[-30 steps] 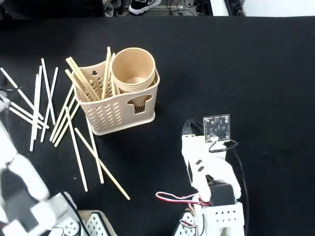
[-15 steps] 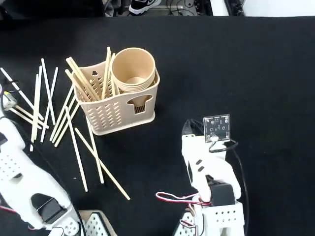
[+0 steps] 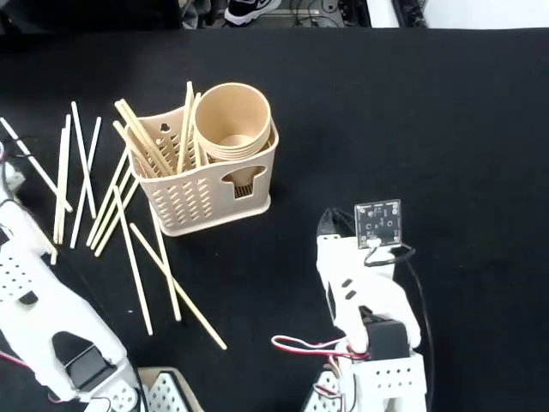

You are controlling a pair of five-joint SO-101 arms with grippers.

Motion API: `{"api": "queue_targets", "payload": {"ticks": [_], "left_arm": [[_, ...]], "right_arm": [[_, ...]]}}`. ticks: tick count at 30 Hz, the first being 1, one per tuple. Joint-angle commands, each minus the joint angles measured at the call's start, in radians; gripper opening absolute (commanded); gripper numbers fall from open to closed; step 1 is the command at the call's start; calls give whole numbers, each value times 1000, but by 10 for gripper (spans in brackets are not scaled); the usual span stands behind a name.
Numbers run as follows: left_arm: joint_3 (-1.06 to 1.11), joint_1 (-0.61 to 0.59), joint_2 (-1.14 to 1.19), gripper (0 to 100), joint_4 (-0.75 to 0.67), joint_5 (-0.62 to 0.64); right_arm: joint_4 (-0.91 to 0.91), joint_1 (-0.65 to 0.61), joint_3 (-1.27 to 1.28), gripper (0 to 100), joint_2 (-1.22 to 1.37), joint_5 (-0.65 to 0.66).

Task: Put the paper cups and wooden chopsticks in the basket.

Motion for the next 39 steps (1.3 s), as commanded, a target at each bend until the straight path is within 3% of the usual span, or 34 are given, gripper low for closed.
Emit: {"api": "queue_targets", "payload": {"ticks": [1, 9, 13, 20, 22, 27, 31, 39], "left_arm": [[-177, 27, -5, 29, 204, -2], [-673, 107, -46, 29, 620, -3], [-711, 105, -133, 29, 615, -3], [-484, -12, -196, 30, 601, -5], [-430, -47, -176, 31, 566, -55], [-363, -96, -77, 198, 450, -244], [-367, -104, 60, 321, 324, -288], [-503, -122, 325, 313, 210, -284]], "right_arm": [[2, 11, -4, 19, -71, 11], [2, 11, -4, 19, -71, 11], [2, 11, -4, 19, -71, 11], [2, 11, -4, 19, -71, 11], [2, 11, -4, 19, -71, 11], [2, 11, -4, 19, -71, 11], [2, 11, -4, 19, -71, 11], [2, 11, -4, 19, -71, 11]]}}
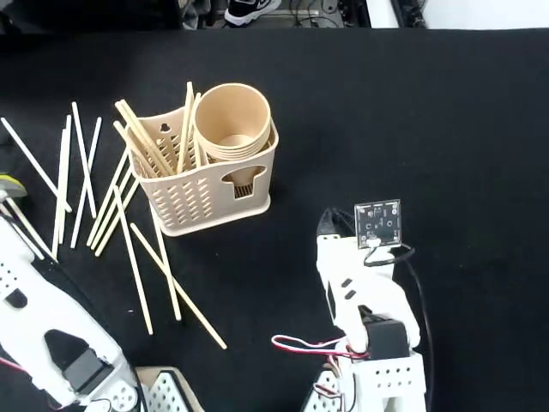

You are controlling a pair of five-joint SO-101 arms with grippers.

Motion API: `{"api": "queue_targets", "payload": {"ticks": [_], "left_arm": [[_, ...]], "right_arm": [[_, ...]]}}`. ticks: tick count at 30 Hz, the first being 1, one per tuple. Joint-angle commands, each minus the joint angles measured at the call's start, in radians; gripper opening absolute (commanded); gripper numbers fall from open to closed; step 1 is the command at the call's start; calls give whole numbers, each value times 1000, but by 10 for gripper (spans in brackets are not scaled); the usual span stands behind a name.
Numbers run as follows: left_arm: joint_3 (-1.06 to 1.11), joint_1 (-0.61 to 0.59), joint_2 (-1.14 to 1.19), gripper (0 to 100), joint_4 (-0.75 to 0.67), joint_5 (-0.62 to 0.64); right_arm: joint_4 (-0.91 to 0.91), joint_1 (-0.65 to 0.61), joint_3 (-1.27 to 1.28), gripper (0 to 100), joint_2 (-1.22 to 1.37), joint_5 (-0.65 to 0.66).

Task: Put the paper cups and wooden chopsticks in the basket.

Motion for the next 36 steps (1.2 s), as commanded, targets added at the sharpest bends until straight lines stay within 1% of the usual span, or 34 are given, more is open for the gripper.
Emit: {"api": "queue_targets", "payload": {"ticks": [1, 2, 5, 7, 8, 12, 17, 18, 22, 30, 36], "left_arm": [[-124, -10, 109, 277, -29, -6], [-143, -10, 133, 222, -29, -6], [-205, -15, 190, 12, -26, -6], [-243, -10, 210, 54, 18, -5], [-269, -7, 216, 25, 43, -5], [-398, 25, 221, 27, 180, -5], [-676, 68, 226, 28, 374, -6], [-704, 76, 227, 28, 374, -5], [-705, 87, 203, 28, 373, 25], [-708, 81, 127, 28, 373, 31], [-710, 88, -44, 28, 371, 130]], "right_arm": [[2, 11, -4, 19, -71, 11], [2, 11, -4, 19, -71, 11], [2, 11, -4, 19, -71, 11], [2, 11, -4, 19, -71, 11], [2, 11, -4, 19, -71, 11], [2, 11, -4, 19, -71, 11], [2, 11, -4, 19, -71, 11], [2, 11, -4, 19, -71, 11], [2, 11, -4, 19, -71, 11], [2, 11, -4, 19, -71, 11], [2, 11, -4, 19, -71, 11]]}}
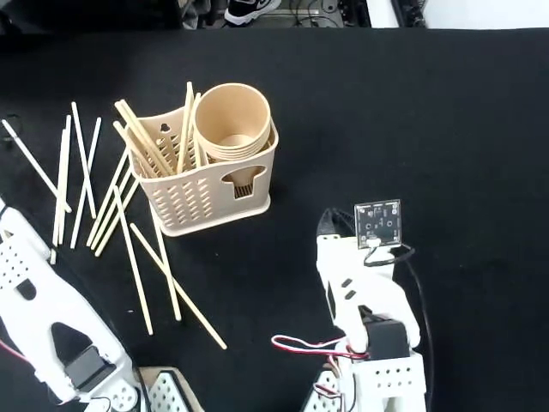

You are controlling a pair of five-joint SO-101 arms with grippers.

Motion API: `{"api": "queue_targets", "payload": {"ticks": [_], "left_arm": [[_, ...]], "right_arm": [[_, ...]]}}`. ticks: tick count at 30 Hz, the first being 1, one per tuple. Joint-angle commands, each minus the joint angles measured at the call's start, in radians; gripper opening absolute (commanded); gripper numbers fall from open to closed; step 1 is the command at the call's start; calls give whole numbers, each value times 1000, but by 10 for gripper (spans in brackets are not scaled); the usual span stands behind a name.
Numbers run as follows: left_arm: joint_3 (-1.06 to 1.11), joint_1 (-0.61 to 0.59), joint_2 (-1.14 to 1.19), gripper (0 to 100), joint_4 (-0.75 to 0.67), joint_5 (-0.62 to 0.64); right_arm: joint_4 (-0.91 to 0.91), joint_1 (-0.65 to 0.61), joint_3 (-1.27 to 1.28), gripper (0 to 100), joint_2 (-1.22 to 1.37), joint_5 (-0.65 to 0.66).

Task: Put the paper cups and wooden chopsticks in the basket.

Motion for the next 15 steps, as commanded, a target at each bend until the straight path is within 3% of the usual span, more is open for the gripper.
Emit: {"api": "queue_targets", "payload": {"ticks": [1, 9, 15], "left_arm": [[-58, 21, -226, 28, 3, 68], [-51, 97, -529, 28, 5, 160], [-51, 125, -608, 28, 6, 218]], "right_arm": [[2, 11, -4, 19, -71, 11], [2, 11, -4, 19, -71, 11], [2, 11, -4, 19, -71, 11]]}}
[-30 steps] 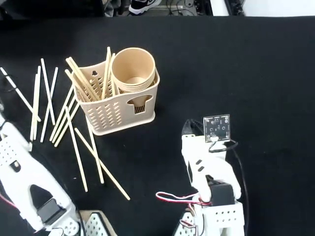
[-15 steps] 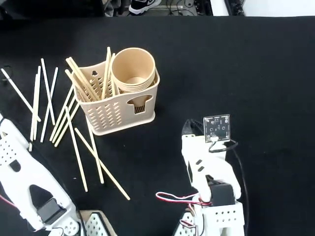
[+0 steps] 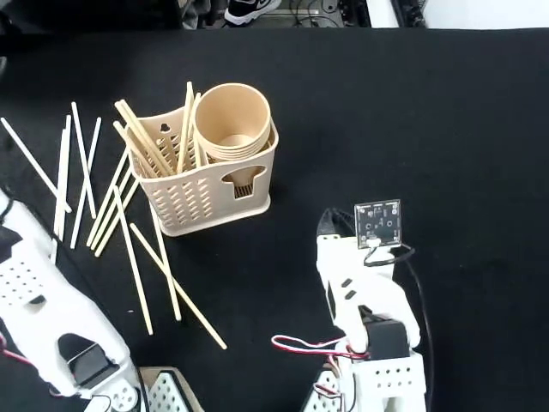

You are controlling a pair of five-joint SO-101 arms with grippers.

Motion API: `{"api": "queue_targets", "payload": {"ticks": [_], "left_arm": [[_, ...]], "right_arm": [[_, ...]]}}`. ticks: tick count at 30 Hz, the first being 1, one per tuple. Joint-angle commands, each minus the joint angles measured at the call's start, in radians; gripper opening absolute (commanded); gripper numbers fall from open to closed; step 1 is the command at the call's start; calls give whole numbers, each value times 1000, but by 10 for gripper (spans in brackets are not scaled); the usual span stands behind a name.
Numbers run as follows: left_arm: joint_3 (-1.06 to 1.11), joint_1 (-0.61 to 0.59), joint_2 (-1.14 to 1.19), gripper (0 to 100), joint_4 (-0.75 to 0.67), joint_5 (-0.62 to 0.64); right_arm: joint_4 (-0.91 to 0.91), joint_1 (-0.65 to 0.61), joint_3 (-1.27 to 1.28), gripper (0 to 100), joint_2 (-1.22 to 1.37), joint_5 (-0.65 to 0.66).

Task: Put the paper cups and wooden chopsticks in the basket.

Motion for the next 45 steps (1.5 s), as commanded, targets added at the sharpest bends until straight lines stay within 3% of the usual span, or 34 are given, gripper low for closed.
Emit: {"api": "queue_targets", "payload": {"ticks": [1, 6, 18, 23, 27, 45], "left_arm": [[-53, 19, -95, 28, 2, 55], [-51, 84, -170, 28, 2, 103], [-51, 429, -482, 28, -9, 155], [-51, 530, -477, 28, -40, 278], [-53, 572, -402, 28, -32, 331], [-51, 590, -184, 28, -117, 282]], "right_arm": [[2, 11, -4, 19, -71, 11], [2, 11, -4, 19, -71, 11], [2, 11, -4, 19, -71, 11], [2, 11, -4, 19, -71, 11], [2, 12, -4, 19, -71, 11], [2, 12, -4, 19, -71, 11]]}}
